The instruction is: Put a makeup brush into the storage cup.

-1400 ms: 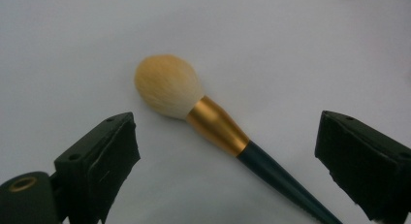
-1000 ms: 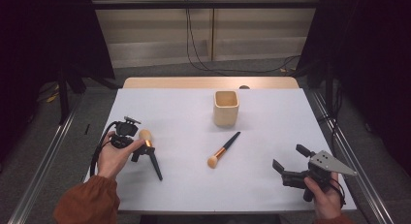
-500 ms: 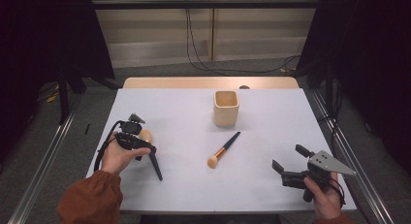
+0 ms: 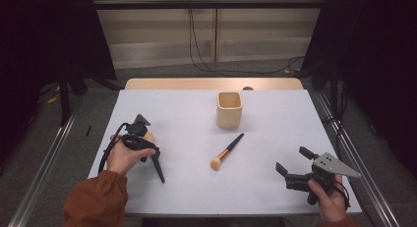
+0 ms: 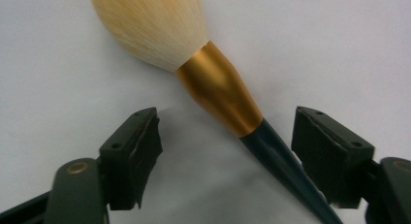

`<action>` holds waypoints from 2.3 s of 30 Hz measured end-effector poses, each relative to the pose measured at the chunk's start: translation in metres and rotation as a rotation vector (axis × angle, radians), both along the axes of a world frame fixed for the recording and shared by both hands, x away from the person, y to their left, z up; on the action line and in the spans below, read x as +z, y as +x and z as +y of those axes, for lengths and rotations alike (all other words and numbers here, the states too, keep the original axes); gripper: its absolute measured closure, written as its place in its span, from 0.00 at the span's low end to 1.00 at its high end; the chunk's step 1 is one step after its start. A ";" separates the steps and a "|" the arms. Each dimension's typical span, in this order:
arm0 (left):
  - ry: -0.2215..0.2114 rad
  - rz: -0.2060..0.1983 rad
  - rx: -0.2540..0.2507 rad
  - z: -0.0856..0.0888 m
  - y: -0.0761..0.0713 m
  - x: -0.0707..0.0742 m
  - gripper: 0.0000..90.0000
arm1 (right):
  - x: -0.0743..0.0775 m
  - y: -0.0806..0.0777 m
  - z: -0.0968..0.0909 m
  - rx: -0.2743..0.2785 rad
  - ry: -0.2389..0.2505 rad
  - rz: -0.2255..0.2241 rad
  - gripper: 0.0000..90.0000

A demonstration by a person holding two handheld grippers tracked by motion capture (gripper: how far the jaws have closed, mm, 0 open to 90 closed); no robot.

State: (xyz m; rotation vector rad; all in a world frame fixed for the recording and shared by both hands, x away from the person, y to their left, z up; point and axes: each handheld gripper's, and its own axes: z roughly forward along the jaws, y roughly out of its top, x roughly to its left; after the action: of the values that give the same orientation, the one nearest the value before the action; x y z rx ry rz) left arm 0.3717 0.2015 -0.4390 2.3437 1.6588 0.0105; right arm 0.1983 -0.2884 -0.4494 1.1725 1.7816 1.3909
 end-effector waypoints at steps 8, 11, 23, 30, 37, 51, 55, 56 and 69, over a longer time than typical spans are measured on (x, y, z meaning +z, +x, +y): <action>0.024 0.031 0.018 -0.005 0.004 -0.007 0.33 | -0.001 0.001 0.001 0.007 -0.003 0.009 0.00; 0.045 0.025 0.017 -0.009 0.003 -0.007 0.35 | -0.001 0.001 0.001 0.007 -0.003 0.009 0.00; 0.124 -0.003 -0.028 -0.008 0.001 -0.006 0.58 | -0.002 0.002 0.002 0.015 -0.007 0.020 0.00; 0.130 -0.003 -0.056 -0.005 0.000 -0.006 0.71 | -0.002 0.002 0.001 0.017 -0.008 0.024 0.00; 0.141 0.026 -0.112 -0.004 0.002 -0.005 0.75 | -0.002 0.001 0.001 0.016 -0.007 0.025 0.00; 0.110 0.040 -0.152 0.001 0.006 -0.003 0.75 | -0.003 0.002 0.000 0.013 -0.003 0.027 0.00; 0.061 0.038 -0.133 0.008 0.005 -0.003 0.76 | -0.003 0.002 0.001 0.011 -0.002 0.027 0.00; 0.055 0.031 -0.128 0.008 0.005 -0.003 0.76 | -0.002 0.002 0.001 0.011 -0.002 0.027 0.00; -0.016 -0.020 -0.123 0.009 0.001 0.005 0.76 | -0.002 0.002 0.001 0.011 -0.002 0.029 0.00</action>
State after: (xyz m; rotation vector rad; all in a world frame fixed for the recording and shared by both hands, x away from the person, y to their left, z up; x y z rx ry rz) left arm 0.3731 0.2105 -0.4338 2.4214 1.4979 -0.0033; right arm 0.2006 -0.2876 -0.4518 1.1885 1.8117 1.3849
